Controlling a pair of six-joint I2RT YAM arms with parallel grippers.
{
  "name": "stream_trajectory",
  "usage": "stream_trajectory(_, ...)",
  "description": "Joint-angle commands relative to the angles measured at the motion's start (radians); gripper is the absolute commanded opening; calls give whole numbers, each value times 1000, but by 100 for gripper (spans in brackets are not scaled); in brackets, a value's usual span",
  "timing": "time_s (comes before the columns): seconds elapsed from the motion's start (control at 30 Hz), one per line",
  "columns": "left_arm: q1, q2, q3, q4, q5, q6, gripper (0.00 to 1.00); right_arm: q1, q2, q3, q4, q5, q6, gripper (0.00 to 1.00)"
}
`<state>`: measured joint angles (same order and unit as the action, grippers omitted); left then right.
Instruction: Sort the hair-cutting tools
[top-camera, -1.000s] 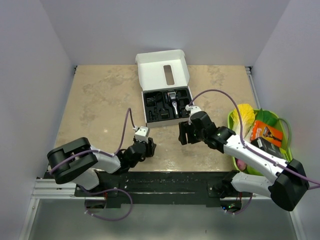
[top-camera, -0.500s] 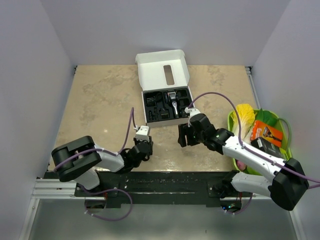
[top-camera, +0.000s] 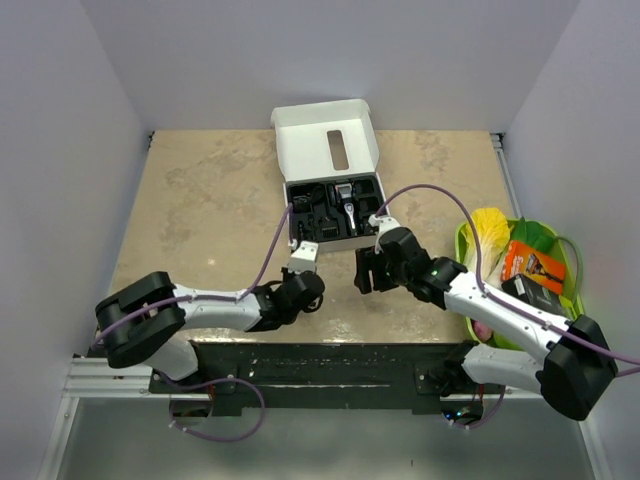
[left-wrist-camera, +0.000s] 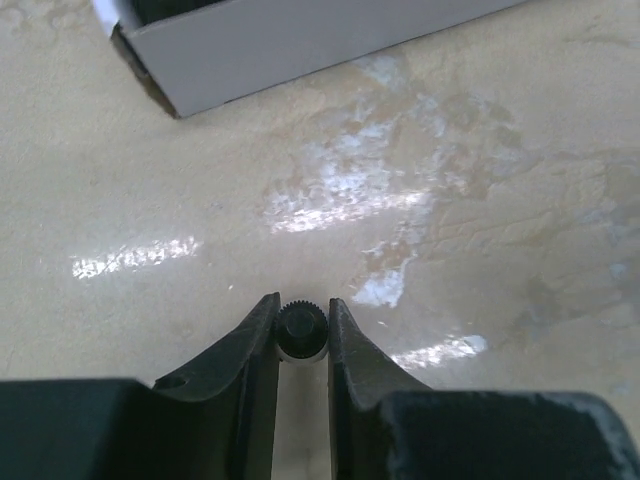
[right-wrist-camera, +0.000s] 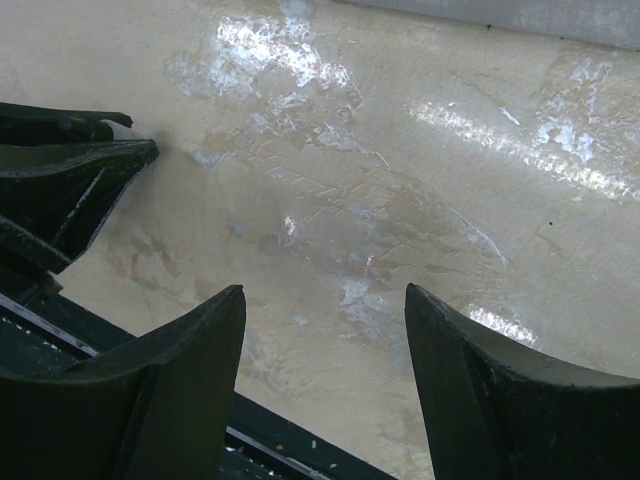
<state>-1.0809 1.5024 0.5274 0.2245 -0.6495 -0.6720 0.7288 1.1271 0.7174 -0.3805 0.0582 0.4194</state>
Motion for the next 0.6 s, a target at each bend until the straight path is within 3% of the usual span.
stream_trajectory(0.0,-8,-74,225,-408,42,-20,8,6,22,4,46,-12,-1,68)
stream_trajectory(0.17,-7,-53,538,-684,93,51,10,6,43,-4,94,-24,4,68)
stream_trajectory(0.33,54,16,793,-841,194,94,12,6,86,-1,126,-23,1,68)
stream_trajectory(0.57,237,70,891,-915,390,126,12,6,128,45,121,-3,-22,68)
